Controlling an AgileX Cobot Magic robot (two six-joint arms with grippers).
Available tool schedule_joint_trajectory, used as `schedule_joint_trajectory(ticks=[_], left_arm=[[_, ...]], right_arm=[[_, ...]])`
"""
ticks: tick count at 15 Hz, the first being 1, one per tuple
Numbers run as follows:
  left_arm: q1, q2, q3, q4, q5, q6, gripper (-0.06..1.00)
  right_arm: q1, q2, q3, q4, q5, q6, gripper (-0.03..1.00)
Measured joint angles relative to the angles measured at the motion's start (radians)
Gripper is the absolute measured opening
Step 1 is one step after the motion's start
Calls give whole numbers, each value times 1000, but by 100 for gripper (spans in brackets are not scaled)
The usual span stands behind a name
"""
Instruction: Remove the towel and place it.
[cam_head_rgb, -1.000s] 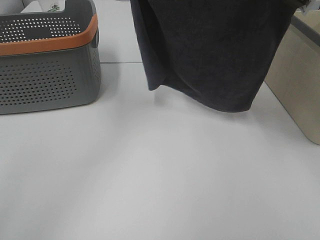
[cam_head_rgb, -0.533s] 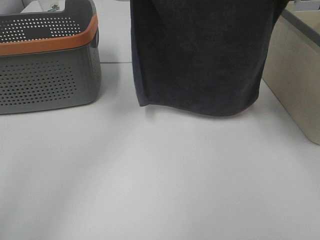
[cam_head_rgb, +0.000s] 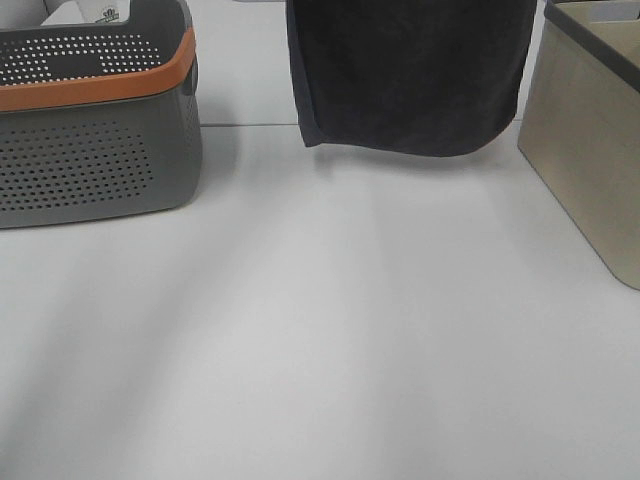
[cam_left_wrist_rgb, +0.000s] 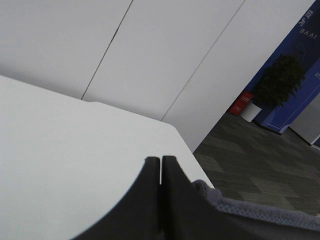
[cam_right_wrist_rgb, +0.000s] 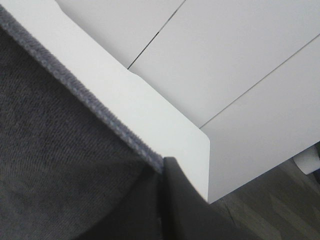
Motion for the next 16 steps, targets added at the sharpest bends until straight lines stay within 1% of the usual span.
schedule_joint_trajectory(ticks=[1, 2, 3, 5, 6, 7, 10, 13, 14, 16], left_arm=[[0, 28, -45, 1, -1, 31, 0], [0, 40, -57, 1, -1, 79, 0], [1, 38, -11, 1, -20, 153, 0], [-12, 14, 131, 1, -75, 190, 0], [-18, 7, 175, 1, -91, 194, 0], [-32, -9, 256, 0, -129, 198, 0], [-46, -86, 519, 9, -244, 205, 0], [-51, -168, 719, 22, -272, 208, 0], [-54, -198, 786, 42, -285, 209, 0], [-54, -215, 851, 66, -283, 209, 0]], right_arm=[[-5, 12, -12, 0, -5, 9, 2], [-9, 21, -18, 7, -9, 13, 2], [-9, 7, 61, 56, -54, 13, 2], [-16, -43, 250, 87, -122, 16, 2], [-18, -56, 305, 87, -136, 16, 2], [-20, -77, 399, 90, -157, 16, 2], [-20, -109, 560, 106, -196, 16, 2], [-15, -161, 690, 108, -232, 16, 2], [-3, -177, 756, 108, -248, 16, 2], [13, -180, 832, 108, -289, 16, 2]])
